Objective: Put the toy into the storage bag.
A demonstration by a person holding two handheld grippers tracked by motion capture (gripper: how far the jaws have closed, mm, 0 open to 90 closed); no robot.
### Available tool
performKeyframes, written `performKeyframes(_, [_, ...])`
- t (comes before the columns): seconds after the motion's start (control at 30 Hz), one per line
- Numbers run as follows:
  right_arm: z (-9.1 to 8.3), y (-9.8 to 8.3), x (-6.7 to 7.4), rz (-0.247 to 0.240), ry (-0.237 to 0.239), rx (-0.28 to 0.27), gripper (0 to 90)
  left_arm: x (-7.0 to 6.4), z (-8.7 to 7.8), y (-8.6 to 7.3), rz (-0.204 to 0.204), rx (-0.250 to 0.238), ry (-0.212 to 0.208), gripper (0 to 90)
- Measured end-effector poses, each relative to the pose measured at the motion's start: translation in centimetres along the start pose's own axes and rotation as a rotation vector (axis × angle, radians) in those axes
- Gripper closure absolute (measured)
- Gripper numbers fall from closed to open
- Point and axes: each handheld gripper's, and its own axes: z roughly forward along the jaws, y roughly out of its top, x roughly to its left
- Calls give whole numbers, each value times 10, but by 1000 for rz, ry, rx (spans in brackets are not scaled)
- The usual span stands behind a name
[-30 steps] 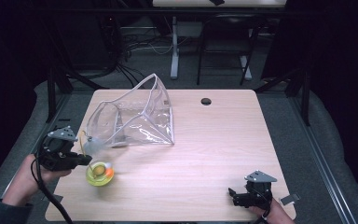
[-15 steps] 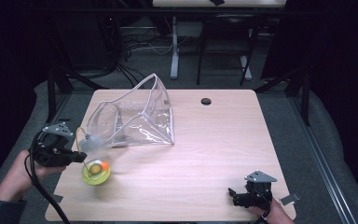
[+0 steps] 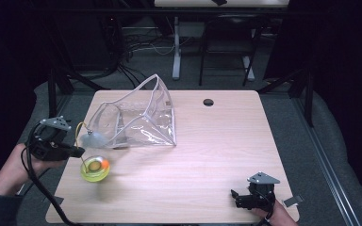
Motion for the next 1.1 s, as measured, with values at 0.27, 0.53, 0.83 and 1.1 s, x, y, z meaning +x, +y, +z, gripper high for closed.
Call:
performKeyframes(0.27, [0, 0, 0, 0, 0, 0, 0, 1, -8, 8, 10, 1, 25, 876])
performKeyframes(0.53, [0, 0, 0, 0, 1, 0, 0, -1, -14, 11, 22, 12, 35, 876])
performKeyframes(0.83, [0, 0, 0, 0, -2, -1, 0, 0, -24, 16, 26, 8, 59, 876])
performKeyframes(1.1, [0, 0, 0, 3, -3, 2, 0, 2, -36, 20, 41, 6, 78, 876])
